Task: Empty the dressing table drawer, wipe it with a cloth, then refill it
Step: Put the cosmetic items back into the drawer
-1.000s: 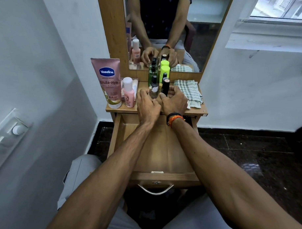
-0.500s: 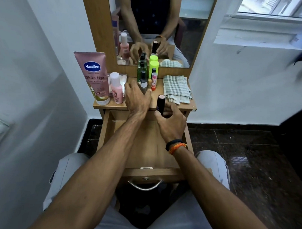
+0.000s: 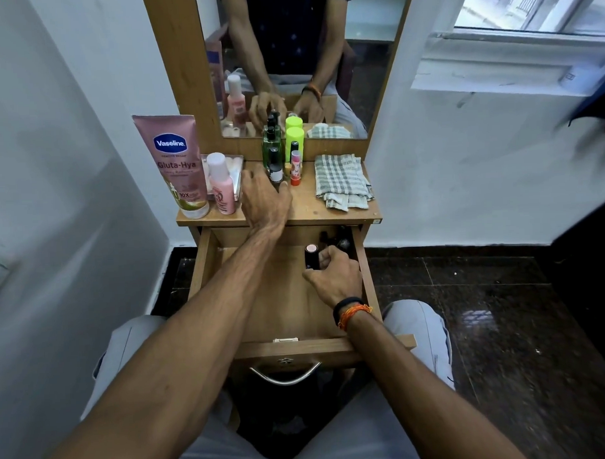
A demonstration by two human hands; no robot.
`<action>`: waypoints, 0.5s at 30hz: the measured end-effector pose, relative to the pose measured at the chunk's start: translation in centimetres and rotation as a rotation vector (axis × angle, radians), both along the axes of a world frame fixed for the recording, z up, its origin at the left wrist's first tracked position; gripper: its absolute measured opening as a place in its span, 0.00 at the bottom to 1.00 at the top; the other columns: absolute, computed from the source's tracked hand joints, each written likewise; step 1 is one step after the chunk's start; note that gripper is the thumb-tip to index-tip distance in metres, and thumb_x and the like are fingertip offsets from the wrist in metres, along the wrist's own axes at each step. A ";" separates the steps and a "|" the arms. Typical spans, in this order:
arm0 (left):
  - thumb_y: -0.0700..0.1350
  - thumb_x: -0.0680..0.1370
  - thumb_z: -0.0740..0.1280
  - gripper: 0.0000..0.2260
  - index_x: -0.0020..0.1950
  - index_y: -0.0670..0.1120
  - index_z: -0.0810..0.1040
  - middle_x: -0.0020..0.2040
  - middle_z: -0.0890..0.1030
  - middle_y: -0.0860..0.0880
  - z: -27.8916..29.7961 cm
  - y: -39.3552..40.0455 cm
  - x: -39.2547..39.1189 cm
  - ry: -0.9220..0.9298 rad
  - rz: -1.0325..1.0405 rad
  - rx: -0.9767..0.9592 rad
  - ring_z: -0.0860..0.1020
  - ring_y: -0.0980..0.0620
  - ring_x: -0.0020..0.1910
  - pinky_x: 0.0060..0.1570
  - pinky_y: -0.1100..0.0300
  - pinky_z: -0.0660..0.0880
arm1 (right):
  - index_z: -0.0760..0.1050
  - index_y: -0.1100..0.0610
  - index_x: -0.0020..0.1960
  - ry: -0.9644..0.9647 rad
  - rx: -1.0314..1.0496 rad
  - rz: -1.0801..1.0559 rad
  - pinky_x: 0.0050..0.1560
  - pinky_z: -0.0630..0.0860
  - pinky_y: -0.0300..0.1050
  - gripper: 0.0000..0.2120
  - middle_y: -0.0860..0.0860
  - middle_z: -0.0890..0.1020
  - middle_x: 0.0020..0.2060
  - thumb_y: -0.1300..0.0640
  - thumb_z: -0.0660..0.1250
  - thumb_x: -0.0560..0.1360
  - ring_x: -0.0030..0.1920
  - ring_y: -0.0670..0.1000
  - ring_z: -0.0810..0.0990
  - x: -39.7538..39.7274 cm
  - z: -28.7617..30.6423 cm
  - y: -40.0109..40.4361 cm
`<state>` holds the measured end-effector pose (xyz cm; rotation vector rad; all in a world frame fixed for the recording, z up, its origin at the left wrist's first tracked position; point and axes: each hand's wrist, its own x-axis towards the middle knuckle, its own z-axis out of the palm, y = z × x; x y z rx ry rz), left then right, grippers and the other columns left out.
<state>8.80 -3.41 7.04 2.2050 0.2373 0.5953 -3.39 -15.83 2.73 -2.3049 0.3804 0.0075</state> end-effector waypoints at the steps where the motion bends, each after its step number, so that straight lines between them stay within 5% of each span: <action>1: 0.43 0.74 0.71 0.13 0.55 0.39 0.76 0.54 0.78 0.39 0.1 -0.1 -0.2 -0.013 -0.001 -0.003 0.76 0.41 0.54 0.55 0.47 0.75 | 0.76 0.52 0.46 0.039 -0.020 0.004 0.48 0.80 0.47 0.11 0.48 0.82 0.42 0.54 0.75 0.67 0.45 0.51 0.81 0.0 -0.2 0.0; 4: 0.43 0.73 0.74 0.14 0.55 0.40 0.77 0.53 0.80 0.43 0.6 -0.4 -1.2 -0.021 0.027 -0.014 0.78 0.46 0.52 0.48 0.57 0.75 | 0.78 0.54 0.51 0.133 -0.085 0.002 0.51 0.79 0.48 0.13 0.53 0.83 0.48 0.55 0.75 0.68 0.50 0.55 0.81 -0.1 -0.5 -0.2; 15: 0.45 0.72 0.76 0.09 0.47 0.47 0.76 0.44 0.79 0.52 -1.7 0.5 -7.7 -0.135 -0.170 -0.044 0.78 0.53 0.39 0.34 0.63 0.77 | 0.78 0.56 0.59 0.130 -0.145 -0.068 0.58 0.78 0.50 0.17 0.56 0.83 0.54 0.58 0.74 0.71 0.56 0.58 0.81 -0.4 -0.4 -0.2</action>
